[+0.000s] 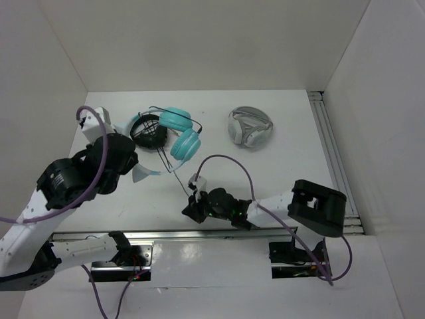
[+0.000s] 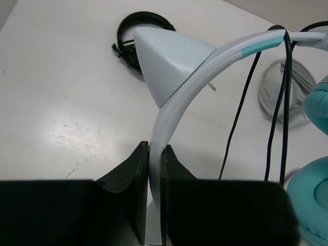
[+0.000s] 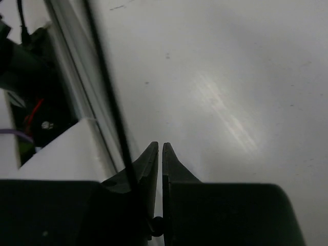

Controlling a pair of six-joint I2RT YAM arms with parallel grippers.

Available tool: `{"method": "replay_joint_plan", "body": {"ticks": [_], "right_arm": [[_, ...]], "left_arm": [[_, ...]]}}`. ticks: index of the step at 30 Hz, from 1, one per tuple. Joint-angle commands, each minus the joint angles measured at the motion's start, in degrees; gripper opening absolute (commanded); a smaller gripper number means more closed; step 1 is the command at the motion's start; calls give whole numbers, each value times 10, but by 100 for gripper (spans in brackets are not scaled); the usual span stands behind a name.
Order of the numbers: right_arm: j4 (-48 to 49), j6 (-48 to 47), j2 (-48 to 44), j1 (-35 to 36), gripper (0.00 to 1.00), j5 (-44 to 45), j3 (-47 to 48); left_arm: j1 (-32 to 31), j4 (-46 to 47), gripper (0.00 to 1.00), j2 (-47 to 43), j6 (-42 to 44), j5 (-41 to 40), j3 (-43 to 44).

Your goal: Wrap the headphones

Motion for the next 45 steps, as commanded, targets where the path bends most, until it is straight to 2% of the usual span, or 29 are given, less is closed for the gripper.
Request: {"method": "replay_joint_plan", "body": {"ticks": [1,2,5,8,11,15,20,22,29,35,45], "right_arm": [[-112,-12,-71,75,0,147,10],[-138,-19,-83,115,0,173,18],[-242,-24,-128,175,0,264,58],[-343,-42,-160,203,0,348,103],[-429,-77,-174,222,0,391,154],[-493,-150,-195,228,0,439,204],[-565,-232,-206,228,0,472,249],[-577,-253,-211,213,0,482,256],[-565,-296,-216,150,0,533,231],[-530,-333,-221,110,0,562,202],[-523,-333,-227,48,0,555,184]], "left_arm": [[54,51,0,39,-6,-42,35],[85,66,0,45,13,-35,21],[140,126,0,56,66,4,-19],[166,183,0,63,124,44,-89],[177,209,0,90,169,73,-138],[171,223,0,126,245,124,-180],[157,295,0,126,358,279,-241],[151,318,0,118,395,315,-262],[85,323,0,124,431,426,-277],[23,323,0,112,436,450,-288],[-14,297,0,83,415,471,-313]]}}
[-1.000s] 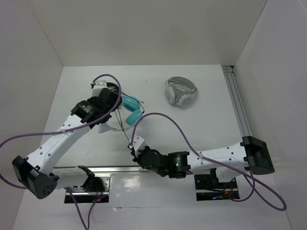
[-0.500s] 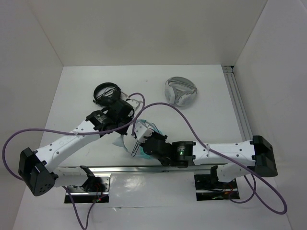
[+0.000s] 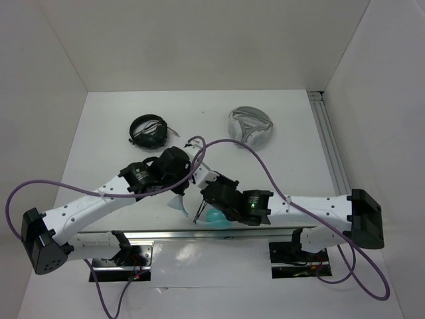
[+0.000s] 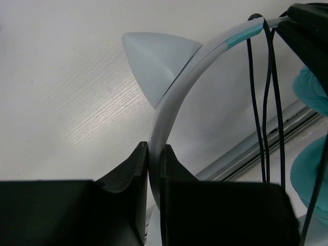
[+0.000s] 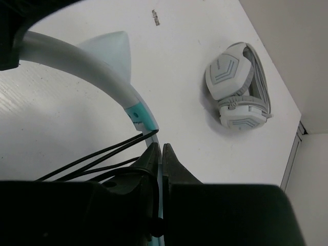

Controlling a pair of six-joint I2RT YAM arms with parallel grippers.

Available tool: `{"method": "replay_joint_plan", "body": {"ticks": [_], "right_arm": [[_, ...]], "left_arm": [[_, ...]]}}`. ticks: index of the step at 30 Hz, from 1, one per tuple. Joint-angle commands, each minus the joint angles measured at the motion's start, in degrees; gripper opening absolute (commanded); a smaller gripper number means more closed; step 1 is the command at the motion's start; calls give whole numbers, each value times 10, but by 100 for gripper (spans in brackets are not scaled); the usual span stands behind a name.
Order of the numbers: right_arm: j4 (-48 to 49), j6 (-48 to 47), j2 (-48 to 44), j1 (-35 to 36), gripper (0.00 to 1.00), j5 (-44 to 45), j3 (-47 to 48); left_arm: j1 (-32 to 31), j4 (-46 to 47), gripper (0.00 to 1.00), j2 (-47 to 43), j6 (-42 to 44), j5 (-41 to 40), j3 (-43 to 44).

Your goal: Wrap the headphones

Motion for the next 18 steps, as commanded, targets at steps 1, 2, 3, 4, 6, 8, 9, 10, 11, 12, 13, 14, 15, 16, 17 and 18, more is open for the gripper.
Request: {"method": "replay_joint_plan", "body": {"ticks": [1,2,3,4,6,8,9,10,11,12,13,14,15,16,17,18], "right_arm": [[20,-1,-18,-39,1,47,-7],[20,-1,-18,-46,2,40,-7],[20,-1,-18,-53,2,33,-7],[26,-1,-18,-53,6,33,-7],[32,-8,-10,-68,16,19,-7],[32,-8,-3,-78,20,5,0],[32,-8,3,-83,24,-6,0],[32,-8,3,-91,25,-11,5],[32,-15,10,-97,27,-17,5],[27,-15,19,-97,30,-30,11],[26,-15,19,-105,33,-35,11],[19,-15,27,-115,35,-41,17],[14,-15,34,-127,36,-53,17],[14,-15,35,-134,36,-62,23],[7,-20,41,-141,37,-75,23],[2,-20,46,-149,37,-102,29]], "left_arm": [[-21,-28,0,-42,10,55,-15],[-21,-28,0,-42,3,55,-20],[-21,-34,0,-48,3,55,-20],[-21,-34,0,-48,3,62,-20],[-21,-51,0,-54,3,62,-20],[-21,-51,0,-54,3,62,-20],[-21,-51,0,-54,3,62,-20],[-21,-56,0,-54,3,62,-20],[-21,-56,0,-54,3,56,-15],[-21,-56,0,-48,-3,56,-15],[-21,-62,0,-48,-3,49,-15],[-21,-62,0,-41,-3,49,-15],[-21,-62,0,-35,-3,49,-15],[-21,-62,0,-35,-3,42,-15],[-21,-62,0,-29,-3,42,-15],[-21,-62,0,-23,-8,42,-15]]}}
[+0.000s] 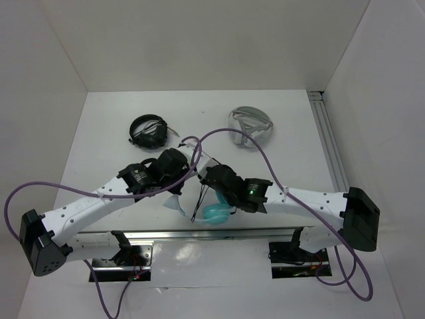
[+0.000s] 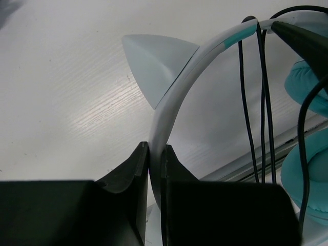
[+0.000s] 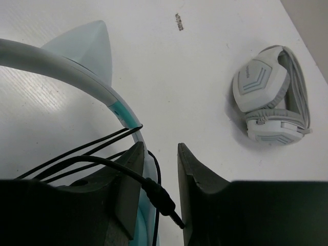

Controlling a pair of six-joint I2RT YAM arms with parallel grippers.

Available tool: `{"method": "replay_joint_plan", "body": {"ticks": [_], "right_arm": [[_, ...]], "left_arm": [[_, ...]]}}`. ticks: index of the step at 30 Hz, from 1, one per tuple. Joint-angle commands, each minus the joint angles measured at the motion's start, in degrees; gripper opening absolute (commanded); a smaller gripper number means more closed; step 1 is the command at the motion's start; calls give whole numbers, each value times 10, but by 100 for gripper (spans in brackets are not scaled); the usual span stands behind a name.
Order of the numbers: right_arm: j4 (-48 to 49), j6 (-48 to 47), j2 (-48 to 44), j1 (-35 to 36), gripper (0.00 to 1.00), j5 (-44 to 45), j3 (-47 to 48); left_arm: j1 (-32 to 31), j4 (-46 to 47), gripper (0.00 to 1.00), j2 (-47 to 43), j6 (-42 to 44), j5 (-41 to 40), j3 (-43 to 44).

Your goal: Wrap the headphones

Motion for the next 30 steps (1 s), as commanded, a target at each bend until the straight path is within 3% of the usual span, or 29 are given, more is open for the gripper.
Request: {"method": "replay_joint_plan", "body": {"ticks": [1,6,10,22,24,25,28,30], "right_arm": [[-33,-22,23,-73,39,19,21],[-55,-22,34,-97,43,-41,53],[-69,-11,47,-97,51,-22,77],[-77,7,71,-137,58,-11,84],[-77,15,71,-151,66,-11,91],[-71,15,71,-151,77,-11,96],[-66,36,54,-158,85,-28,110],[-66,54,46,-158,97,-44,125]], "left_arm": [[-21,-57,0,-4,24,85,6],[-15,-52,0,16,24,85,6],[-4,-52,0,28,24,100,6],[24,-52,0,51,24,120,6],[29,-52,0,57,24,120,6],[29,-52,0,57,24,120,6],[35,-52,0,57,24,126,6],[41,-52,0,57,24,126,6]]}}
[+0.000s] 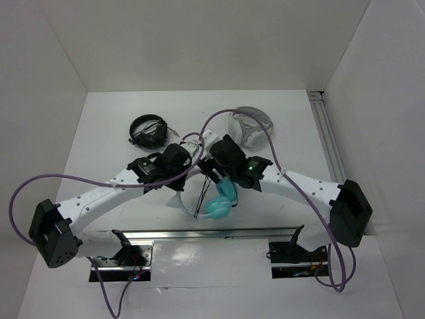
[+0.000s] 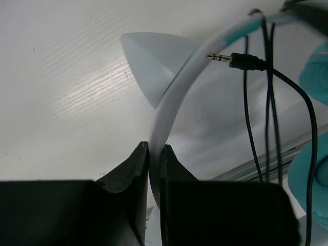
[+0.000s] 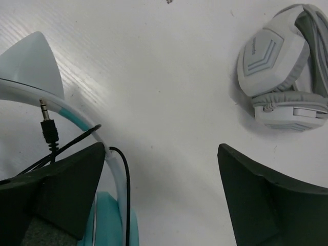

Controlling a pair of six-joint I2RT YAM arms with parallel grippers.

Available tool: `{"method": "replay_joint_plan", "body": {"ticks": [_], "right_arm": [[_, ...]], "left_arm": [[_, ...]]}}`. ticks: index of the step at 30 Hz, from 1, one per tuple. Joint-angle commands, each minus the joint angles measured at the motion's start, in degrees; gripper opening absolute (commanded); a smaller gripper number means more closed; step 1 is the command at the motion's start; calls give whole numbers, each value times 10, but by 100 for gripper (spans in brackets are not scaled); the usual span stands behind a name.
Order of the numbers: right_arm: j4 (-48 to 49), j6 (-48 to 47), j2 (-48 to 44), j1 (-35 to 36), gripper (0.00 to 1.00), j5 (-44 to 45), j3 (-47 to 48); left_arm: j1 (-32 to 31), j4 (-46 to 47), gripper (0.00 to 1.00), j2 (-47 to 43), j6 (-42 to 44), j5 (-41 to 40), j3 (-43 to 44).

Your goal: Wrap the headphones

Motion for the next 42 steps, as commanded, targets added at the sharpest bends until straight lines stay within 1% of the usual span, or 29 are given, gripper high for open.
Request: {"method": "replay_joint_plan", "body": {"ticks": [1,7,9,12,13,14,15,16,17,20,25,27,30,33,34,37,38,39,41,42], "right_arm": [[15,15,-20,-36,99,71,52],[20,53,-46,-36,100,61,97],[5,67,-53,-36,100,74,104],[-11,78,-70,-36,100,96,109],[-11,85,-79,-36,100,96,109],[-19,85,-85,-36,100,96,109],[-19,92,-99,-36,100,96,104],[-19,92,-107,-36,100,88,104],[-19,97,-115,-36,100,82,95],[-19,97,-142,-36,100,63,89],[-19,103,-172,-36,100,37,77],[-19,103,-180,-36,100,29,71],[-19,98,-186,-36,100,12,66],[-14,98,-191,-36,100,7,60],[-14,98,-191,-36,100,1,55],[-3,98,-191,-36,100,1,49],[-3,98,-196,-36,100,-5,49],[-3,93,-196,-30,100,-5,43],[-3,93,-196,-30,100,-5,43],[-3,93,-196,-30,100,-5,43]], "left_arm": [[-1,-68,0,-9,39,90,6],[19,-68,0,-9,34,84,6],[37,-68,0,-9,28,65,1],[93,-50,0,-9,14,41,-10],[129,-44,0,-9,2,36,-18],[147,-38,0,-9,-6,36,-18],[164,-32,0,-14,-19,9,-18],[181,-32,0,-15,-46,-1,-24],[214,-32,0,-21,-57,-1,-24],[260,-32,0,-27,-112,-32,-31],[296,-37,0,-71,-223,-91,-69],[310,-43,0,-84,-257,-126,-92],[329,-43,0,-103,-306,-153,-135],[361,-33,0,-98,-331,-169,-173],[370,-10,0,-98,-322,-153,-179],[396,4,0,-74,-327,-161,-193],[402,12,0,-69,-327,-142,-193],[402,12,0,-69,-333,-141,-193],[402,12,0,-64,-345,-154,-205],[402,-6,0,-64,-369,-161,-205]]}}
